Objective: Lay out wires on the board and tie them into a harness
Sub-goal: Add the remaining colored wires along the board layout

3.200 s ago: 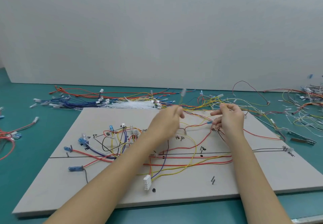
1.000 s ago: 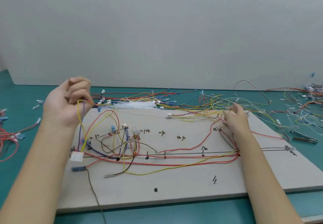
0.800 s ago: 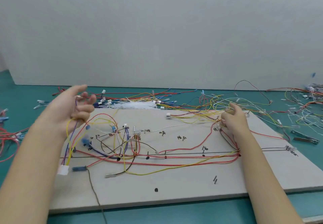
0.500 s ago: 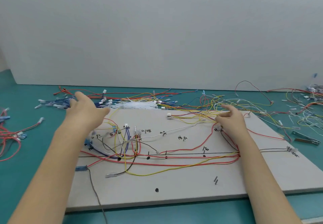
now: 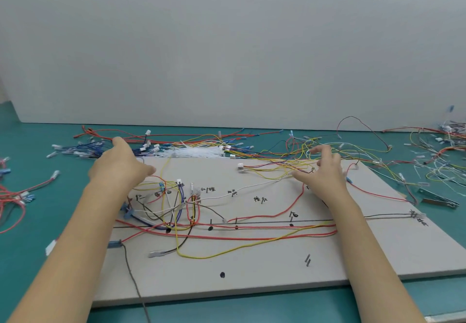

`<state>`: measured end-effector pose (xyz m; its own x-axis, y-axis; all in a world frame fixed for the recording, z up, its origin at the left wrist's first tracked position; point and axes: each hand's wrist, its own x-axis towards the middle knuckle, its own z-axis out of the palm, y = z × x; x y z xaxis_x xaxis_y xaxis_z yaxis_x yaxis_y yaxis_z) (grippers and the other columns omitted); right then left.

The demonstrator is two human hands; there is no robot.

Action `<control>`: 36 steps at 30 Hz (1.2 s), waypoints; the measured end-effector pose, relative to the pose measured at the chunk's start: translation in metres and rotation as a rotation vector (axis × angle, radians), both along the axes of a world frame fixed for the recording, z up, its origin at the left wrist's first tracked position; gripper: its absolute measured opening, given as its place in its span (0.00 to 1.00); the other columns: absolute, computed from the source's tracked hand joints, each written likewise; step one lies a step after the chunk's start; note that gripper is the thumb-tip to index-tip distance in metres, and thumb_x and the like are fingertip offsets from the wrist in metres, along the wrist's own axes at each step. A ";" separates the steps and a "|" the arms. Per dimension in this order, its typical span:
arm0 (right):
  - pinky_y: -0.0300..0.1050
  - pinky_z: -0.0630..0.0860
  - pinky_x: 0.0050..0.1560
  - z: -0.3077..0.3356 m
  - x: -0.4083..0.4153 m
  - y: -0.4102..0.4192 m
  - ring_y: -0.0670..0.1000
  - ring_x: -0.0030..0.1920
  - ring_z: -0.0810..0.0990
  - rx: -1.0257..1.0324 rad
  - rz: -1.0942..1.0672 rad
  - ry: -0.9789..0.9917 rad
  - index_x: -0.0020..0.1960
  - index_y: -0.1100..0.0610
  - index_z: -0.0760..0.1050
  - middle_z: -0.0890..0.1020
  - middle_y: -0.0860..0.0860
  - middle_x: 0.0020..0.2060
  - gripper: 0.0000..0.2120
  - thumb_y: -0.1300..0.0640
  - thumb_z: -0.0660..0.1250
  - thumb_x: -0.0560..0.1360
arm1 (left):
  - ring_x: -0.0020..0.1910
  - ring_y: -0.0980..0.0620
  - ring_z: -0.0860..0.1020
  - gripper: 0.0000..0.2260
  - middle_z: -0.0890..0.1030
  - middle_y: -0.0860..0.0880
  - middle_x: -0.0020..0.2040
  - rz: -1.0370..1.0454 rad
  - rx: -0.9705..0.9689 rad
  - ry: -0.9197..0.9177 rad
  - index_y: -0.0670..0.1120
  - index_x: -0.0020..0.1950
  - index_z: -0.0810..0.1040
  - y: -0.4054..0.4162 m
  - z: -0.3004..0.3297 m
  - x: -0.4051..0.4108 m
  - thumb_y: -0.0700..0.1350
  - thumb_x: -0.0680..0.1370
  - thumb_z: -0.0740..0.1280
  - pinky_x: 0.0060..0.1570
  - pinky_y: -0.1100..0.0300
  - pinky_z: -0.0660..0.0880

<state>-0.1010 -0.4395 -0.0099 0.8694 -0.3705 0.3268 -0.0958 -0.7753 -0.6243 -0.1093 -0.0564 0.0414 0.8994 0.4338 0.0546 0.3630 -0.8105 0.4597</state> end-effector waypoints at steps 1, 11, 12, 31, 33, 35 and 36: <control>0.46 0.67 0.48 -0.001 0.000 0.000 0.51 0.49 0.72 -0.007 0.014 0.004 0.55 0.48 0.71 0.70 0.49 0.51 0.22 0.49 0.76 0.65 | 0.62 0.38 0.73 0.32 0.76 0.39 0.61 0.000 0.021 0.022 0.41 0.64 0.65 0.000 -0.003 0.001 0.56 0.70 0.75 0.53 0.48 0.71; 0.36 0.67 0.36 -0.004 0.002 0.000 0.38 0.37 0.74 0.050 0.139 0.039 0.39 0.53 0.84 0.78 0.40 0.32 0.04 0.58 0.73 0.72 | 0.67 0.47 0.63 0.19 0.74 0.52 0.64 -0.403 0.229 -0.272 0.56 0.62 0.76 -0.074 -0.018 -0.012 0.63 0.76 0.63 0.61 0.48 0.61; 0.35 0.67 0.36 -0.004 0.002 0.001 0.38 0.36 0.74 0.043 0.139 0.041 0.38 0.53 0.84 0.78 0.40 0.31 0.04 0.59 0.73 0.72 | 0.65 0.49 0.66 0.16 0.76 0.54 0.60 -0.528 0.165 -0.245 0.57 0.59 0.78 -0.086 -0.021 -0.014 0.63 0.76 0.63 0.60 0.51 0.62; 0.41 0.67 0.38 0.001 -0.001 0.005 0.46 0.36 0.71 0.232 0.225 -0.072 0.43 0.57 0.79 0.76 0.49 0.35 0.04 0.58 0.69 0.75 | 0.29 0.63 0.73 0.08 0.79 0.57 0.29 -0.657 -0.451 -0.281 0.47 0.40 0.86 -0.113 -0.035 -0.016 0.43 0.77 0.69 0.28 0.72 0.64; 0.39 0.67 0.39 0.003 -0.002 0.004 0.46 0.37 0.72 0.351 0.253 -0.071 0.45 0.60 0.80 0.77 0.50 0.36 0.04 0.59 0.68 0.76 | 0.35 0.57 0.77 0.08 0.82 0.52 0.34 -0.634 -0.371 -0.259 0.45 0.41 0.86 -0.113 -0.037 -0.016 0.43 0.77 0.69 0.34 0.64 0.70; 0.39 0.68 0.41 0.004 -0.001 0.003 0.47 0.40 0.74 0.475 0.266 -0.053 0.47 0.61 0.80 0.79 0.51 0.38 0.05 0.59 0.68 0.77 | 0.43 0.48 0.79 0.08 0.84 0.47 0.41 -0.657 -0.300 -0.244 0.44 0.44 0.86 -0.115 -0.039 -0.017 0.43 0.78 0.68 0.42 0.60 0.73; 0.39 0.69 0.42 0.003 0.000 0.003 0.47 0.42 0.75 0.515 0.260 -0.041 0.47 0.62 0.80 0.80 0.52 0.40 0.06 0.59 0.68 0.77 | 0.45 0.47 0.79 0.08 0.83 0.46 0.43 -0.683 -0.246 -0.236 0.46 0.44 0.86 -0.117 -0.040 -0.019 0.43 0.78 0.67 0.43 0.59 0.73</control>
